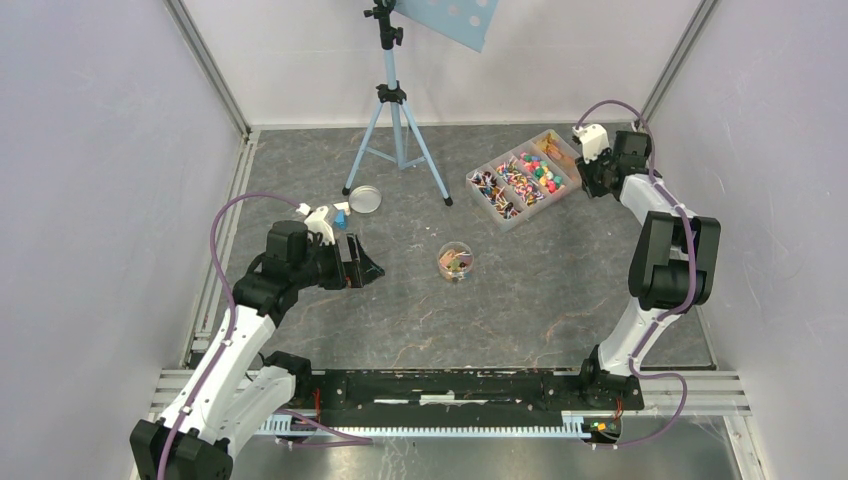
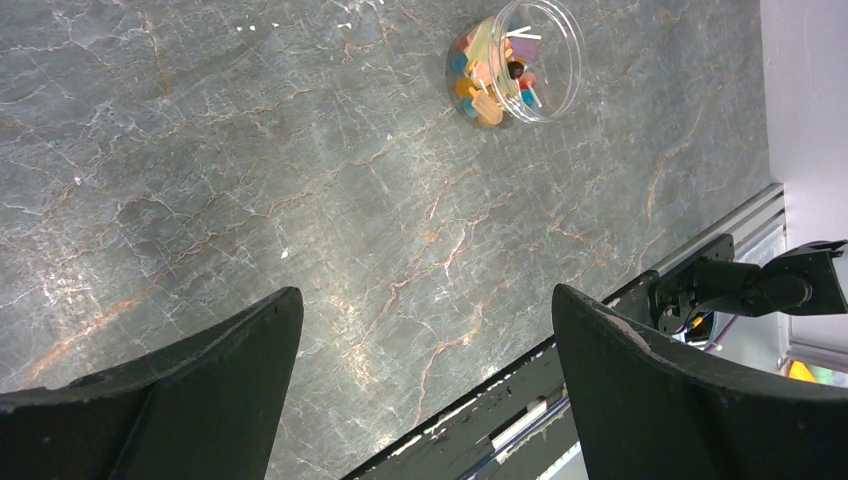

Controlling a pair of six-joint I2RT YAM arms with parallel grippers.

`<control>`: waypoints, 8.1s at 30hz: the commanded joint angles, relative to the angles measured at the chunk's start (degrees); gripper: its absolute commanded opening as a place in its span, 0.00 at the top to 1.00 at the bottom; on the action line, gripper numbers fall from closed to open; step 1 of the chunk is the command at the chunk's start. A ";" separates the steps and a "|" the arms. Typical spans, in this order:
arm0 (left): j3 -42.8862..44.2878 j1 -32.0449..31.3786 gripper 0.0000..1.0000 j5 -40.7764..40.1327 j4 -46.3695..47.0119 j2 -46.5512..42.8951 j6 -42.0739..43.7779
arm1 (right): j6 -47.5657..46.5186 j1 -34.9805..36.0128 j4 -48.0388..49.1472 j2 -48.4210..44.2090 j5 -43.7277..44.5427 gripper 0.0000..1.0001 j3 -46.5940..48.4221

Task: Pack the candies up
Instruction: Scoop the fake candies from the storage box, then place the fake candies in the packing bottle, then scoop the fake candies from the storage box.

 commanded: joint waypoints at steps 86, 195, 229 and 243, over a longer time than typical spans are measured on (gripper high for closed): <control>0.15 -0.42 0.00 3.78 1.45 0.69 2.36 | -10.42 25.55 -20.68 -52.88 -10.98 1.00 -29.49; 0.13 -1.78 0.00 1.39 1.01 -2.33 2.19 | -16.58 12.99 -31.86 -0.29 34.28 1.00 26.54; 0.19 -1.78 0.00 0.45 0.72 -1.61 2.26 | -16.76 12.07 -19.61 10.69 23.07 1.00 25.53; 0.21 -1.78 0.00 -0.13 0.66 -1.37 2.26 | -12.76 7.35 -12.46 7.05 15.78 1.00 16.31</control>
